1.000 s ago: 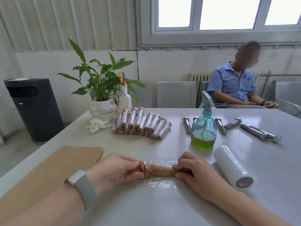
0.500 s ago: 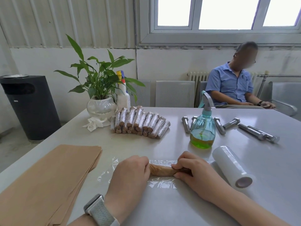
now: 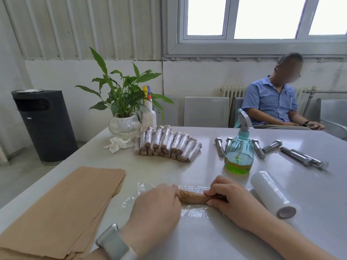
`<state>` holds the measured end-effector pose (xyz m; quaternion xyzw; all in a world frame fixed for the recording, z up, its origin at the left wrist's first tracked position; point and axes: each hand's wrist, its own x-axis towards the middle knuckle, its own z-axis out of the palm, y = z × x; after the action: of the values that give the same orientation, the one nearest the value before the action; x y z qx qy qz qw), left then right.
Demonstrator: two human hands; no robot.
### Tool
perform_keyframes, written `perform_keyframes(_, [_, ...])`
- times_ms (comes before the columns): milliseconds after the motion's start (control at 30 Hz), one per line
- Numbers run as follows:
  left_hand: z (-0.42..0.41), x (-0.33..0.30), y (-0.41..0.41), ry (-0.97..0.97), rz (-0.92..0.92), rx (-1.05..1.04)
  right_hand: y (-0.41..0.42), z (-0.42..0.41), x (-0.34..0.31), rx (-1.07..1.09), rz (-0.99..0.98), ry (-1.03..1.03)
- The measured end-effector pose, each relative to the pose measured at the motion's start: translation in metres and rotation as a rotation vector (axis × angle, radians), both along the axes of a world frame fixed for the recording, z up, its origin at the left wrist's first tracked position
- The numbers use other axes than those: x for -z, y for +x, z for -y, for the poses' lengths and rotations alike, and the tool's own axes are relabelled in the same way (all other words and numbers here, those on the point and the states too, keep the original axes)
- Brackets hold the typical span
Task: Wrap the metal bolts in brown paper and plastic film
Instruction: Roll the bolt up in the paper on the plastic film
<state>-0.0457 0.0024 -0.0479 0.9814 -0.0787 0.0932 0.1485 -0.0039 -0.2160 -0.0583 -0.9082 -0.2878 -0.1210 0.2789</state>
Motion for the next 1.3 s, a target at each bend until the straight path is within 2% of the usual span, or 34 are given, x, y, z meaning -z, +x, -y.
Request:
perform_keyframes(67, [-0.022, -0.013, 0.013, -0.452, -0.204, -0.018, 0.0, 0.0, -0.001, -0.007, -0.001, 0.004])
perform_keyframes(100, [-0.035, -0.015, 0.019, -0.589, -0.248, -0.063, 0.0, 0.0, -0.001, -0.009, -0.001, 0.007])
perform_keyframes(133, [-0.049, -0.019, 0.027, -0.627, -0.246, -0.122, 0.0, 0.0, -0.001, -0.01, -0.002, 0.008])
perform_keyframes(167, [-0.064, -0.02, 0.033, -0.594, -0.212, -0.177, 0.0, 0.0, 0.0, -0.011, -0.005, 0.008])
perform_keyframes(267, [-0.101, -0.014, 0.05, -0.279, -0.093, -0.345, 0.0, 0.0, 0.001, -0.011, -0.002, 0.009])
perform_keyframes(367, [-0.102, -0.007, 0.053, -0.043, -0.143, -0.417, 0.001, 0.001, 0.001, -0.003, -0.001, 0.002])
perform_keyframes(567, [-0.081, 0.003, 0.052, 0.006, -0.106, -0.375, 0.001, 0.002, 0.003, -0.001, 0.007, 0.003])
perform_keyframes(700, [-0.081, 0.006, 0.053, -0.064, -0.04, -0.377, 0.002, 0.003, 0.003, -0.016, 0.01, -0.009])
perform_keyframes(867, [-0.084, 0.003, 0.055, -0.387, -0.054, -0.332, 0.004, 0.004, 0.0, -0.012, 0.001, -0.012])
perform_keyframes(1000, [-0.083, 0.001, 0.057, -0.394, -0.005, -0.33, 0.003, 0.011, -0.002, 0.006, -0.025, -0.006])
perform_keyframes(1067, [-0.081, -0.005, 0.059, -0.475, -0.024, -0.338, 0.003, 0.013, -0.002, 0.007, -0.034, -0.008])
perform_keyframes(1167, [-0.074, -0.019, 0.065, -0.725, -0.048, -0.327, 0.003, 0.013, -0.002, 0.011, -0.048, -0.009])
perform_keyframes(1300, [-0.041, -0.044, 0.068, -1.082, -0.193, -0.1, 0.004, 0.013, -0.002, 0.017, -0.057, -0.007])
